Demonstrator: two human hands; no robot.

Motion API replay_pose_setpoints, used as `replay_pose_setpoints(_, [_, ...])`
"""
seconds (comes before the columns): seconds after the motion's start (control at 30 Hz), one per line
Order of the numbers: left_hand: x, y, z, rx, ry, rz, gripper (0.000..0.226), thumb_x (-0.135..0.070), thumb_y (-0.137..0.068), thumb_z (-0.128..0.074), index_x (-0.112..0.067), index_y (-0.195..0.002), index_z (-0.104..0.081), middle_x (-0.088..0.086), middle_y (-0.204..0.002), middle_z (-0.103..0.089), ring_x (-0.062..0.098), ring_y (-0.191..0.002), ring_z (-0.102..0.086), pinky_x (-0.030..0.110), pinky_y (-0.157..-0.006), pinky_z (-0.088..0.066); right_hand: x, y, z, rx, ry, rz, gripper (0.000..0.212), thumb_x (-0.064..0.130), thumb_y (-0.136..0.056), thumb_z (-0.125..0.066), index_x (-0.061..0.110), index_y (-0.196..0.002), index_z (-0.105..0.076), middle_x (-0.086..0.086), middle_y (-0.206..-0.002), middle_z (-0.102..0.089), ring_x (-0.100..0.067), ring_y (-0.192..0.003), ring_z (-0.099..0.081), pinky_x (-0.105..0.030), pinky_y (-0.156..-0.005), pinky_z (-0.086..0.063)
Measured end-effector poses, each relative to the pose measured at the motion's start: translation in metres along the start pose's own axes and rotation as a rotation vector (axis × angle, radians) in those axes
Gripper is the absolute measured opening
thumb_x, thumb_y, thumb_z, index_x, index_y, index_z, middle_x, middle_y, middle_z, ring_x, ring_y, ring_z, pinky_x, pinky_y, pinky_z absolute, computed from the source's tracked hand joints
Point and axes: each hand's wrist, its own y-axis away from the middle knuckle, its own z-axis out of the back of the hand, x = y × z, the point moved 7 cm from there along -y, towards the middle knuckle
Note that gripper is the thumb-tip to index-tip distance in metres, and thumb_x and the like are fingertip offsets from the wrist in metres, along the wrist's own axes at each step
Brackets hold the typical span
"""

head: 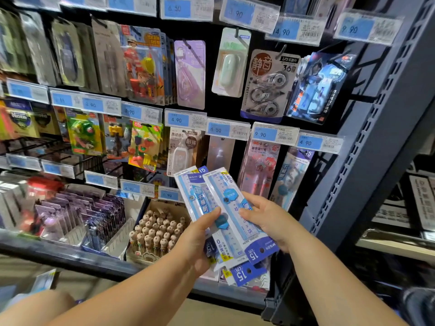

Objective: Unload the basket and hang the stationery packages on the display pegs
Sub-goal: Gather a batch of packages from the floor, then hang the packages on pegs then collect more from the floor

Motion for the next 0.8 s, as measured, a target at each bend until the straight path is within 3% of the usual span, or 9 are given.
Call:
replay_pose_setpoints(0.13, [-0.003, -0.002, 0.004, -0.033, -0.029, -0.024, 0.028, -0.019, -0.090, -0.062, -0.015, -0.117, -0.063, 0.021, -0.101, -0.074, 0.037, -0.084, -0.073, 0.050, -0.075, -0.058, 0.002, 0.003, -0.010, 0.028, 0.149, 0.002, 0.053, 0.015, -0.096, -0.059, 0.030, -0.144, -0.044, 0.004, -0.120, -0.069, -0.017, -0.100, -0.071, -0.042, -0.092, -0.056])
replay_pose_setpoints(0.2, [-0.003, -0.003, 0.006, -0.051, -0.030, -0.019, 0.030, -0.018, -0.089, -0.063, -0.013, -0.119, -0.062, 0.021, -0.103, -0.073, 0.040, -0.089, -0.072, 0.052, -0.079, -0.057, 0.001, 0.005, -0.010, 0.083, 0.158, -0.002, 0.068, 0.010, -0.091, -0.066, 0.030, -0.148, -0.035, 0.011, -0.123, -0.065, -0.010, -0.103, -0.069, -0.035, -0.088, -0.057])
replay_pose_setpoints(0.3, [-0.006, -0.004, 0.008, -0.060, -0.012, -0.023, 0.036, -0.018, -0.087, -0.064, -0.012, -0.123, -0.060, 0.023, -0.106, -0.072, 0.042, -0.096, -0.070, 0.057, -0.085, -0.054, -0.001, 0.010, -0.004, 0.162, 0.170, -0.025, 0.092, 0.002, -0.077, -0.078, 0.040, -0.144, -0.028, 0.004, -0.116, -0.070, -0.017, -0.104, -0.069, -0.037, -0.086, -0.057])
replay_pose_setpoints(0.4, [-0.009, -0.003, 0.007, -0.051, 0.004, -0.020, 0.028, -0.018, -0.089, -0.061, -0.011, -0.116, -0.061, 0.022, -0.100, -0.073, 0.037, -0.084, -0.073, 0.049, -0.075, -0.057, 0.003, 0.010, 0.009, 0.045, 0.102, -0.009, 0.074, 0.006, -0.061, -0.081, 0.025, -0.126, -0.051, -0.013, -0.108, -0.072, -0.030, -0.095, -0.071, -0.053, -0.087, -0.055])
replay_pose_setpoints(0.43, [-0.010, -0.003, 0.008, -0.052, 0.006, -0.021, 0.024, -0.018, -0.090, -0.060, -0.011, -0.113, -0.062, 0.020, -0.097, -0.074, 0.034, -0.080, -0.074, 0.046, -0.071, -0.058, 0.004, 0.010, 0.015, -0.005, 0.063, 0.007, 0.066, 0.005, -0.059, -0.079, 0.019, -0.119, -0.056, -0.018, -0.110, -0.070, -0.030, -0.090, -0.070, -0.052, -0.085, -0.055])
replay_pose_setpoints(0.53, [-0.018, -0.004, 0.020, -0.104, -0.008, -0.059, 0.017, -0.019, -0.090, -0.062, -0.013, -0.105, -0.065, 0.016, -0.089, -0.075, 0.031, -0.074, -0.074, 0.045, -0.065, -0.060, 0.011, 0.014, 0.034, -0.135, -0.019, 0.075, 0.042, -0.009, -0.066, -0.079, 0.010, -0.098, -0.060, -0.018, -0.099, -0.067, -0.022, -0.075, -0.068, -0.032, -0.065, -0.059])
replay_pose_setpoints(0.63, [-0.026, -0.004, 0.033, -0.148, -0.024, -0.081, 0.022, -0.020, -0.087, -0.065, -0.013, -0.108, -0.065, 0.016, -0.093, -0.075, 0.033, -0.082, -0.072, 0.051, -0.079, -0.058, 0.015, 0.019, 0.055, -0.273, -0.093, 0.119, 0.027, -0.013, -0.075, -0.071, 0.008, -0.089, -0.062, -0.010, -0.080, -0.070, -0.018, -0.064, -0.067, -0.025, -0.059, -0.058])
replay_pose_setpoints(0.7, [-0.031, -0.004, 0.039, -0.160, -0.034, -0.102, 0.021, -0.020, -0.089, -0.065, -0.014, -0.109, -0.064, 0.015, -0.091, -0.075, 0.031, -0.081, -0.072, 0.052, -0.078, -0.058, 0.016, 0.021, 0.064, -0.348, -0.154, 0.149, 0.024, -0.011, -0.077, -0.070, 0.009, -0.088, -0.062, -0.005, -0.070, -0.069, -0.012, -0.056, -0.064, -0.020, -0.053, -0.055])
replay_pose_setpoints(0.8, [-0.035, -0.003, 0.045, -0.178, -0.055, -0.117, 0.047, -0.021, -0.076, -0.078, -0.015, -0.120, -0.062, 0.019, -0.109, -0.072, 0.038, -0.103, -0.068, 0.060, -0.091, -0.052, 0.018, 0.024, 0.071, -0.420, -0.224, 0.194, 0.022, -0.005, -0.082, -0.068, 0.015, -0.090, -0.062, 0.007, -0.066, -0.069, -0.005, -0.056, -0.065, -0.017, -0.050, -0.052])
